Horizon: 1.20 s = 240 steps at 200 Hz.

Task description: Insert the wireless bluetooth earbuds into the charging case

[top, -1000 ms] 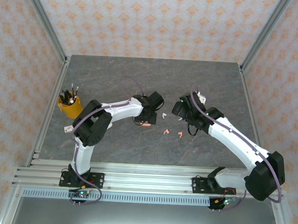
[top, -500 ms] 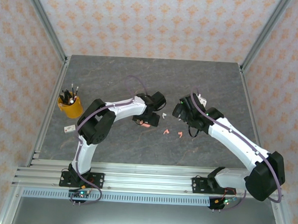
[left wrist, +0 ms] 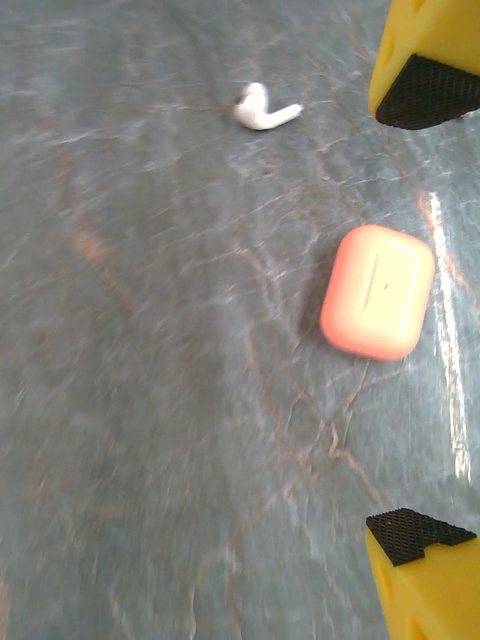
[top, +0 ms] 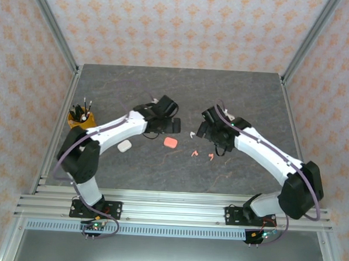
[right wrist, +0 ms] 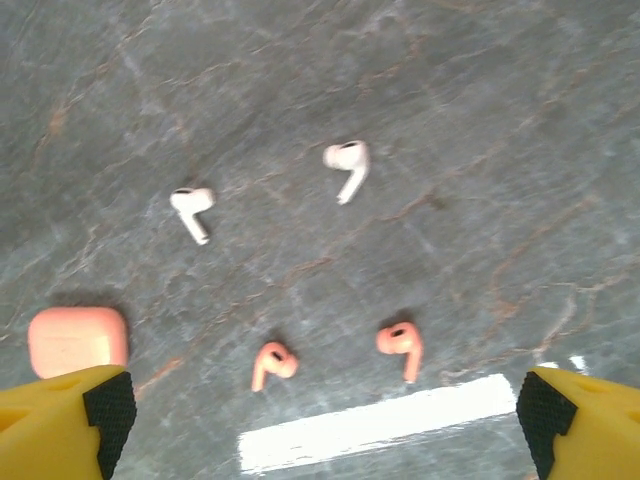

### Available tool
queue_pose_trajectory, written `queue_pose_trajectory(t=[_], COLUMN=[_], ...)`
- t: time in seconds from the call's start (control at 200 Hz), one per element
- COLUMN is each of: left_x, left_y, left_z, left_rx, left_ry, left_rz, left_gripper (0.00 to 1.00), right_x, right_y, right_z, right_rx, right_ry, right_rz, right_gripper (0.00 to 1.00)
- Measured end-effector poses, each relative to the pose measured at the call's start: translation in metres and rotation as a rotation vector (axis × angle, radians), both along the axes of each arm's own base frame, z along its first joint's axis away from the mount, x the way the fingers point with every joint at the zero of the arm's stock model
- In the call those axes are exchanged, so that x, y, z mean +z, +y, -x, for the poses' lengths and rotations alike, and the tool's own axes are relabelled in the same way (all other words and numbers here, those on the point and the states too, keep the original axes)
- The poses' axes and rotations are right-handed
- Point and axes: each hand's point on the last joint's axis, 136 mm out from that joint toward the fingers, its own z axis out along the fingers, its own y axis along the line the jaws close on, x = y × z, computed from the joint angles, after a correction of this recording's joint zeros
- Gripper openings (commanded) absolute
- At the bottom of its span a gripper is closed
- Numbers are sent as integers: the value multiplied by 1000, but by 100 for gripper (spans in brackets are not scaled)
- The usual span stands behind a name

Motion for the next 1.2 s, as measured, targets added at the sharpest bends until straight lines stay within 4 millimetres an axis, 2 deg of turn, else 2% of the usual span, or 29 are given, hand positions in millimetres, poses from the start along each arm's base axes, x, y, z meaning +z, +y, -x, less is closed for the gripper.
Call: queue_pose_trajectory(t=[0.085,0.175,0.35,0.44,0.616,0.816,0.991,1.201], left_x=[-1,-12,-25,-25,-17,-15,-20,-26], left_y=[24,44,64,74,100,126,134,137], left_z=[0,7,26,31,28,24,24,28], left_rx=[98,189,332,404,526,613,636,646], left_ry=[-8,10,35,31,-1,-8,3,24], left_rz=[42,84,171,222,295,342,357,367], left_gripper=[100,100,100,100,100,100,100,100], right_x=[0,-1,-18,-32,-61,-74,-79,-95], right_y=[25,53,112,132,142,155,164,168], right_z=[-6,-14,-23,-23,-19,-23,-27,-23], right_rx=[27,49,104,118,112,123,134,139], right_ry=[28,55,121,155,230,270,280,322], right_rz=[-7,-9,25,55,94,84,72,70], right_gripper=[96,95,94,93,92,90,90,88])
